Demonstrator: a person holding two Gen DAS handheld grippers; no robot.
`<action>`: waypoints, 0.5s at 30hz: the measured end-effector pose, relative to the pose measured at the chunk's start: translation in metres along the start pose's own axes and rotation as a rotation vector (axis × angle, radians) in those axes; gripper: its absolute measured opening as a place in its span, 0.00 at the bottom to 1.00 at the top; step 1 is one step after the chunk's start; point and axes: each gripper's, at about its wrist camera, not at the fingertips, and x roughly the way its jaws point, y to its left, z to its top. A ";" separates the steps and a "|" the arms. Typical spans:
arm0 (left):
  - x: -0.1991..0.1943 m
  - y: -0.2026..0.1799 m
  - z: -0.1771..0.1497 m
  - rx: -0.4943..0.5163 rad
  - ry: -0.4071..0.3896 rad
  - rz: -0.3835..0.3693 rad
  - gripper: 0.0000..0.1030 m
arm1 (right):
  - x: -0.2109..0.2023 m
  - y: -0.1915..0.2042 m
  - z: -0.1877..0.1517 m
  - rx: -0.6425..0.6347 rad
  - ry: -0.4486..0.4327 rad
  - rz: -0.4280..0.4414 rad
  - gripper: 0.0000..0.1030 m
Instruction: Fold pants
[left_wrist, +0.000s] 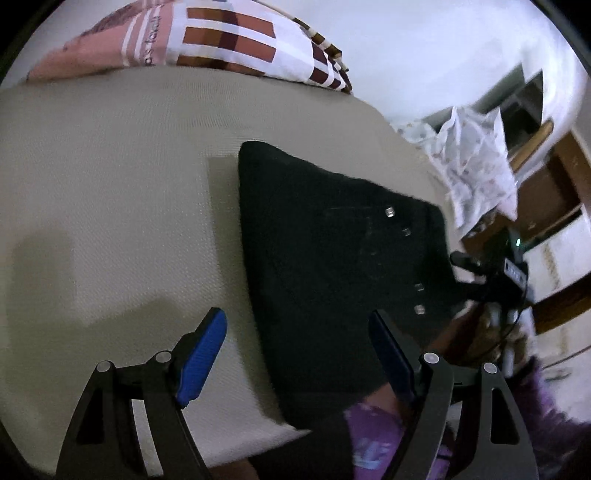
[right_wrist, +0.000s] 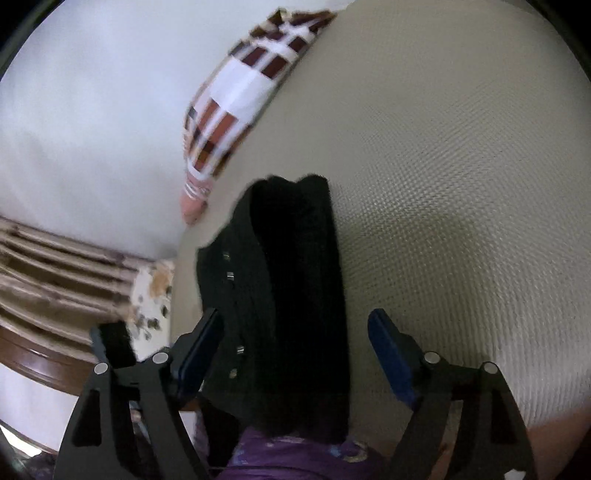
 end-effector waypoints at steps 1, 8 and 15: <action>0.003 0.001 0.000 0.015 0.006 0.014 0.77 | 0.004 0.000 0.002 -0.015 0.009 0.006 0.77; 0.028 -0.004 0.005 0.137 0.027 0.183 0.77 | 0.028 0.015 0.010 -0.121 0.105 0.041 0.77; 0.050 -0.015 0.004 0.232 0.072 0.251 0.77 | 0.032 0.015 0.019 -0.134 0.183 0.065 0.76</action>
